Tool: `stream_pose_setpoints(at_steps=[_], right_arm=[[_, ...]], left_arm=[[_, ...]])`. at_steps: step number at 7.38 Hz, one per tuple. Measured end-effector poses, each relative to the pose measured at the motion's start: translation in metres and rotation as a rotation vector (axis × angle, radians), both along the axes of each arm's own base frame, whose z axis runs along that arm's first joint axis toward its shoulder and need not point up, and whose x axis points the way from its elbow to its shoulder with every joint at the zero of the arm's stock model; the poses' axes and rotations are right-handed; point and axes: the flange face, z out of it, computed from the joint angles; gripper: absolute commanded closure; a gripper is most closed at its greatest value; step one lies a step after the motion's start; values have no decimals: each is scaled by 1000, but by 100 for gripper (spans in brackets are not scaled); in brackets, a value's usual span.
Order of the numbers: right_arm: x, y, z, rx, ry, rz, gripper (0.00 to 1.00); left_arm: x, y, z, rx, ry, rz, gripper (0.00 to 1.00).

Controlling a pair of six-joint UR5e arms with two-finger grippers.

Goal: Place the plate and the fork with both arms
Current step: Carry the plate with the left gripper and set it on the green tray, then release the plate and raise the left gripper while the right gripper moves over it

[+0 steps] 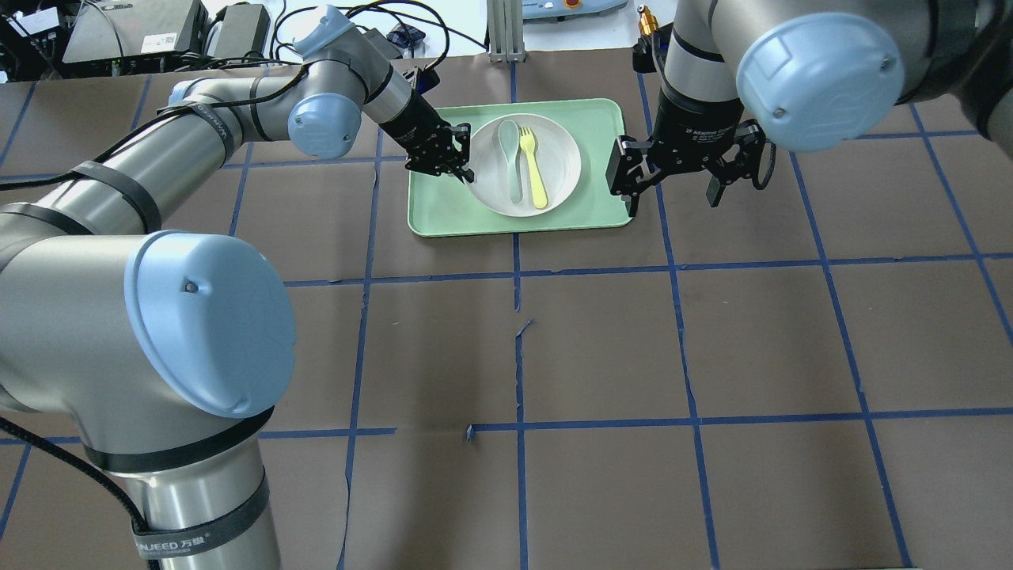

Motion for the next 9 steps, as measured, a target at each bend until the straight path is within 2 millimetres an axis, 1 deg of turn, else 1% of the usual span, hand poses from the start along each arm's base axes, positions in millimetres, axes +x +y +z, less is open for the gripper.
stream_pose_setpoints(at_steps=[1,2,3,4,5,6,7,8,9], right_arm=[[0,-1,-2,4,1,-1,0],[0,-4,-6,8,4,-5,0],[1,-8,-7,-7,5,-8,0],[2,-18,-5,-64,-3,-10,0],[5,-38,-5,-149,-17,-15,13],[10,-61,-9,-212,-28,-22,23],[18,-86,-15,-249,-39,-19,31],[29,-109,-27,-258,-52,-10,37],[46,-131,-51,-245,-74,6,37]], left_arm=[[0,0,-5,-1,-3,-10,15],[-1,0,-8,-1,-5,-16,0],[-2,-1,-5,-14,-6,-16,0],[-2,-1,7,-43,-10,-18,0],[3,1,26,-79,-54,-39,0],[15,7,46,-99,-165,-89,0],[35,17,72,-96,-289,-140,0],[60,24,98,-89,-362,-157,0],[90,32,117,-84,-391,-153,0]])
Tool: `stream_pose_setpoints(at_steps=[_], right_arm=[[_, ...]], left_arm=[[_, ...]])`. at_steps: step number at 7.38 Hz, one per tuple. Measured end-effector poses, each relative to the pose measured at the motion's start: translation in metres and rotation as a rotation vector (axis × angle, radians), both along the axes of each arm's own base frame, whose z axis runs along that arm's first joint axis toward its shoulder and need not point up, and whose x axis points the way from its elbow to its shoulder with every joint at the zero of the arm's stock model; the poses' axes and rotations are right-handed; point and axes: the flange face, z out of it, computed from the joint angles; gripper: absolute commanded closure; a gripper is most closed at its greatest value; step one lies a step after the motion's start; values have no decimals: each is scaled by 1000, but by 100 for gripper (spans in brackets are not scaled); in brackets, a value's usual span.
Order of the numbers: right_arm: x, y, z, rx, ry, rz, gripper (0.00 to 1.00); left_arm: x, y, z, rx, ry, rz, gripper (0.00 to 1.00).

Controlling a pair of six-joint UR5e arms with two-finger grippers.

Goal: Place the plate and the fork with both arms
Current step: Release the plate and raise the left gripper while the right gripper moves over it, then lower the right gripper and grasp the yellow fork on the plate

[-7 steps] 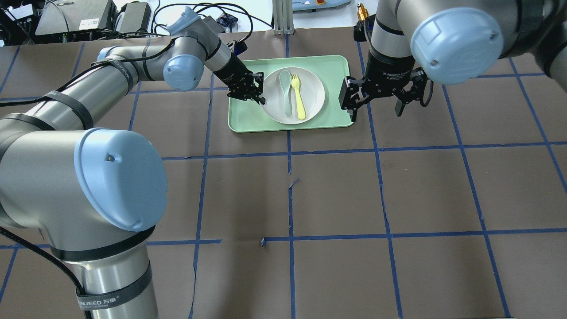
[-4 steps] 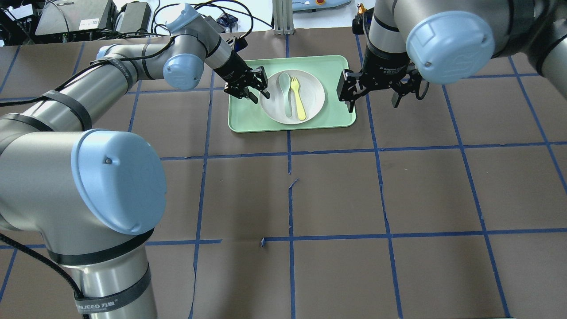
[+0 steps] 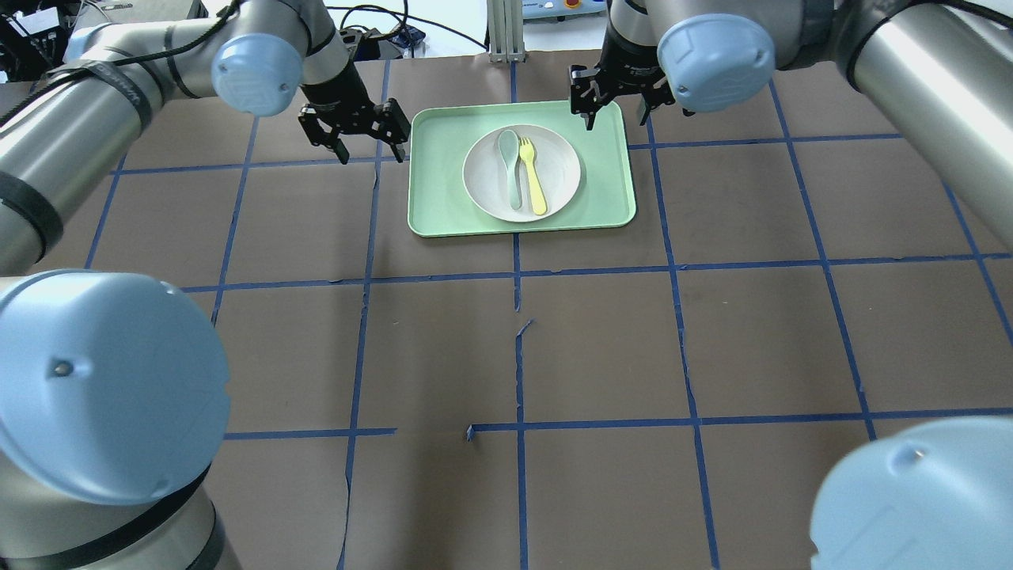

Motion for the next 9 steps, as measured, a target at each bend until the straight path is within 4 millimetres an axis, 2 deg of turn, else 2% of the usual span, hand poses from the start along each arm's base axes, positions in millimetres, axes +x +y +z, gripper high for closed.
stream_pose_setpoints(at_steps=[1,2,5,7,9], right_arm=[[19,-19,-35,12,-22,24,39],[31,-34,-69,9,-38,41,39],[47,-52,-131,20,-89,60,39],[55,-55,-155,27,-117,71,45],[63,-53,-167,40,-125,82,49]], left_arm=[[24,8,10,1,-8,-3,0],[37,16,15,3,-9,-9,0],[45,28,9,17,-8,-14,0],[45,30,6,19,-7,-14,0],[45,30,5,16,-8,-15,0]])
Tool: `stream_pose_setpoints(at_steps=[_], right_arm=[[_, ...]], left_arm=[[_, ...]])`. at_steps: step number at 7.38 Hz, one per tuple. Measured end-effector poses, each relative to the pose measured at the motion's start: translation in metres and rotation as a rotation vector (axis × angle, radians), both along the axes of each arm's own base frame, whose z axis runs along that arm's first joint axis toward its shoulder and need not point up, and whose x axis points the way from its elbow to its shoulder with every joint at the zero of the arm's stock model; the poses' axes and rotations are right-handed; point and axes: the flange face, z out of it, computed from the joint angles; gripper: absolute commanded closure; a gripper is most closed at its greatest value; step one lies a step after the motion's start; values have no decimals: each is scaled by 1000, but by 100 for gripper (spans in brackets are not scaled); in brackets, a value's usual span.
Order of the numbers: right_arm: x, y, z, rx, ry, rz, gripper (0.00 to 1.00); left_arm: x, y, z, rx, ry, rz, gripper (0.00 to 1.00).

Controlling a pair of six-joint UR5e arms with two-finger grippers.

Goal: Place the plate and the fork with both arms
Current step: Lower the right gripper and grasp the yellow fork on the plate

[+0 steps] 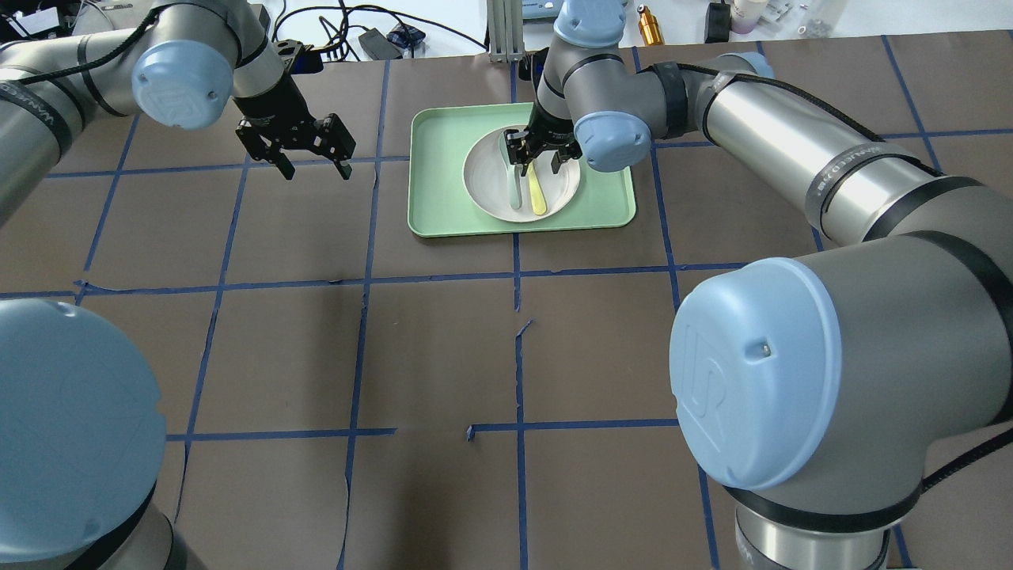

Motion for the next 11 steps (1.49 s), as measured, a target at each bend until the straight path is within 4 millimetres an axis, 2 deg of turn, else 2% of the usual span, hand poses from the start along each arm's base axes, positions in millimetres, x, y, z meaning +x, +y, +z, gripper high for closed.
stream_pose_setpoints(at_steps=[5,6,7,9,11], right_arm=[[5,-2,-17,0,1,14,46],[5,-4,-19,-4,3,22,49],[5,-5,-18,-9,7,27,62],[5,-5,-19,-9,8,29,97],[6,-5,-19,-7,0,27,100]], left_arm=[[0,4,-11,-13,-2,-1,0],[0,4,-11,-14,-3,-1,0],[0,4,-11,-14,-4,-1,0],[0,5,-10,-16,-4,-1,0],[0,5,-10,-16,-5,-1,0]])
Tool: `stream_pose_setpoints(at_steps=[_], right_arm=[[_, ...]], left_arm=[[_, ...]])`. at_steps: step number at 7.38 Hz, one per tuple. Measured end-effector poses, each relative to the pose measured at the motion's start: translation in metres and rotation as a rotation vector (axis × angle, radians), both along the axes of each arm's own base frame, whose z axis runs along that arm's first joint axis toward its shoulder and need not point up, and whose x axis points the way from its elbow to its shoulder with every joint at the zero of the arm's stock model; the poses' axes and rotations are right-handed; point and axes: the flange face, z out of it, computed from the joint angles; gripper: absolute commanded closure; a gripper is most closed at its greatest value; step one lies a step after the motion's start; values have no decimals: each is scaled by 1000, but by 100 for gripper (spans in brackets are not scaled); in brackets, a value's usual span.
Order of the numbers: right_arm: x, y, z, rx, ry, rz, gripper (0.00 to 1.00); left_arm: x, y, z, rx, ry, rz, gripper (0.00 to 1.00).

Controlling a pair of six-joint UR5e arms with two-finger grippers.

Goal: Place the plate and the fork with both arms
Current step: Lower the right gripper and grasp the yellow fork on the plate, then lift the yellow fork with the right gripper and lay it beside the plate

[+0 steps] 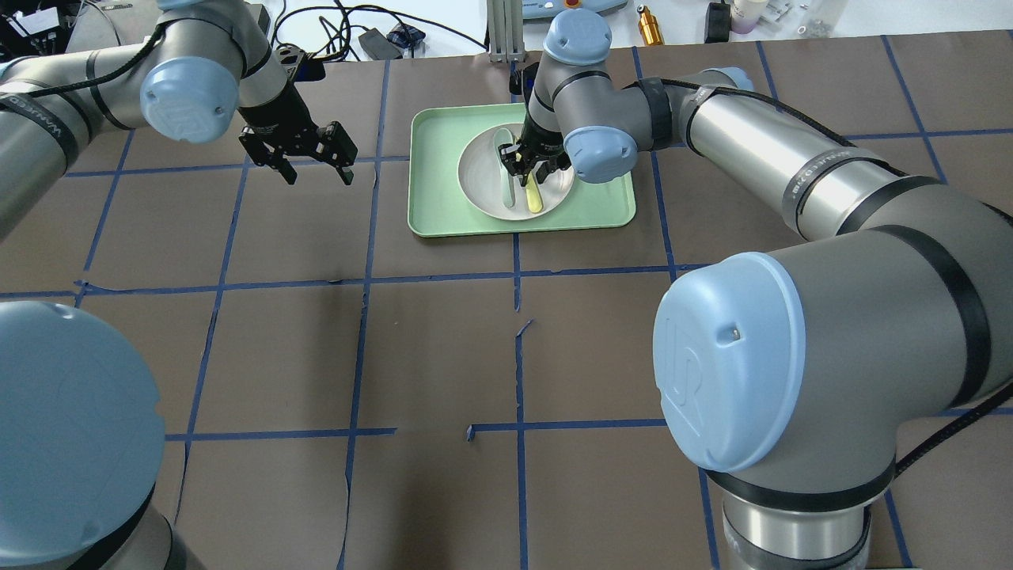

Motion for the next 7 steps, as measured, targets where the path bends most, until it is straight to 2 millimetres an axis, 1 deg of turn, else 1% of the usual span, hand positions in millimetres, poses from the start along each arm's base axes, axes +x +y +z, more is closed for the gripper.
stream_pose_setpoints(at_steps=[2,3,4,5,6,7], right_arm=[[0,0,5,-3,1,-7,100],[-1,1,10,-7,6,-14,100],[-2,1,20,-16,7,-24,100],[-4,2,37,-36,12,-36,100],[-10,1,57,-59,28,-60,100],[-24,-1,73,-75,43,-95,100]], left_arm=[[1,0,0,0,0,1,0],[1,0,0,0,0,1,0],[1,0,0,-1,0,1,0],[1,0,1,-2,0,2,0],[1,0,1,-2,0,2,0],[1,0,0,-1,0,2,0]])
